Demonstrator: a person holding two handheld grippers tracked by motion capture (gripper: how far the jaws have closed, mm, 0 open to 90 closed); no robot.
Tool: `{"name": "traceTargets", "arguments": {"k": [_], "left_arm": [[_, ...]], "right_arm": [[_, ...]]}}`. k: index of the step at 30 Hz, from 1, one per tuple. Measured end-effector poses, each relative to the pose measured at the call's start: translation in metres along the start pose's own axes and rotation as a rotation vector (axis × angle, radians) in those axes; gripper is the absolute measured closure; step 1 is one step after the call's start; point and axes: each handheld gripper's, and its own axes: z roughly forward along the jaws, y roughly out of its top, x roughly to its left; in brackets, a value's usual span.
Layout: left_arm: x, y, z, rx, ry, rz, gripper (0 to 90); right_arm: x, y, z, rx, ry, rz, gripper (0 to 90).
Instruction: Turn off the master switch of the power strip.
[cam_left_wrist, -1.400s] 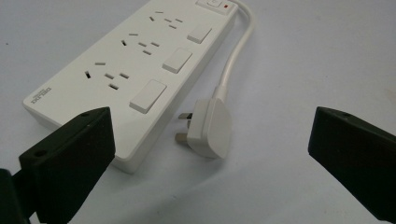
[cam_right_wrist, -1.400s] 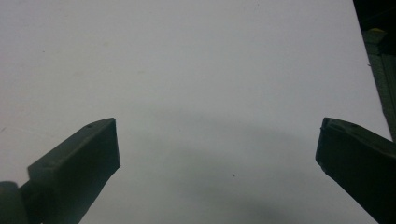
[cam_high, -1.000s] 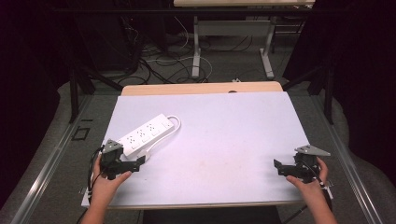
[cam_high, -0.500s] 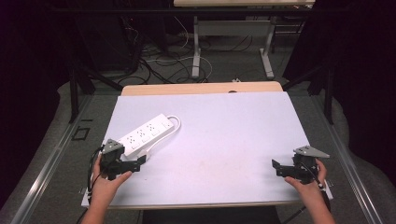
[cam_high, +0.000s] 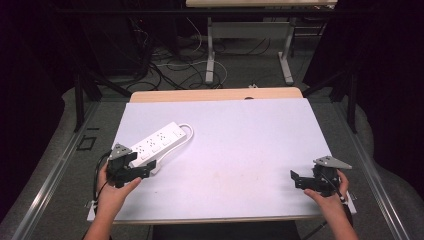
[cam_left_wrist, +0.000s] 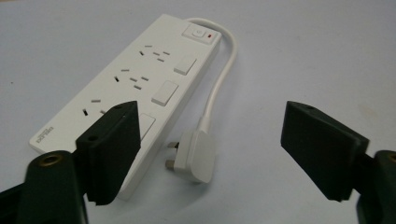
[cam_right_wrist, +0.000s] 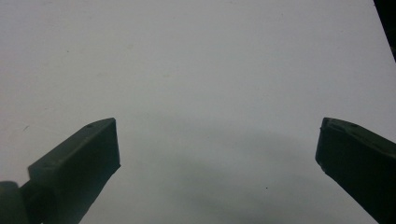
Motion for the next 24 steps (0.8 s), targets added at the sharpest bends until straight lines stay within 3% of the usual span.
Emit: {"name": "traceTargets", "arguments": {"k": [8,12,18,21,24], "left_arm": [[0.002,0.015,-0.008,-0.033,0.017,-0.005,34.3],[0.005,0.025,-0.011,-0.038,0.027,0.014,37.7],[0.005,0.035,-0.01,-0.025,0.032,0.045,45.2],[0.004,0.04,-0.008,-0.017,0.026,0.041,48.8],[0.004,0.046,-0.007,-0.004,0.047,0.045,54.8]], "right_arm": [[0.0,-0.001,0.0,-0.002,-0.002,-0.001,0.0],[0.0,-0.001,0.0,-0.002,-0.002,0.002,0.0],[0.001,-0.002,0.0,0.003,0.0,0.004,0.0],[0.001,-0.002,0.0,0.001,0.001,0.012,0.0],[0.001,-0.002,0.0,0.005,0.004,0.013,0.0]]}}
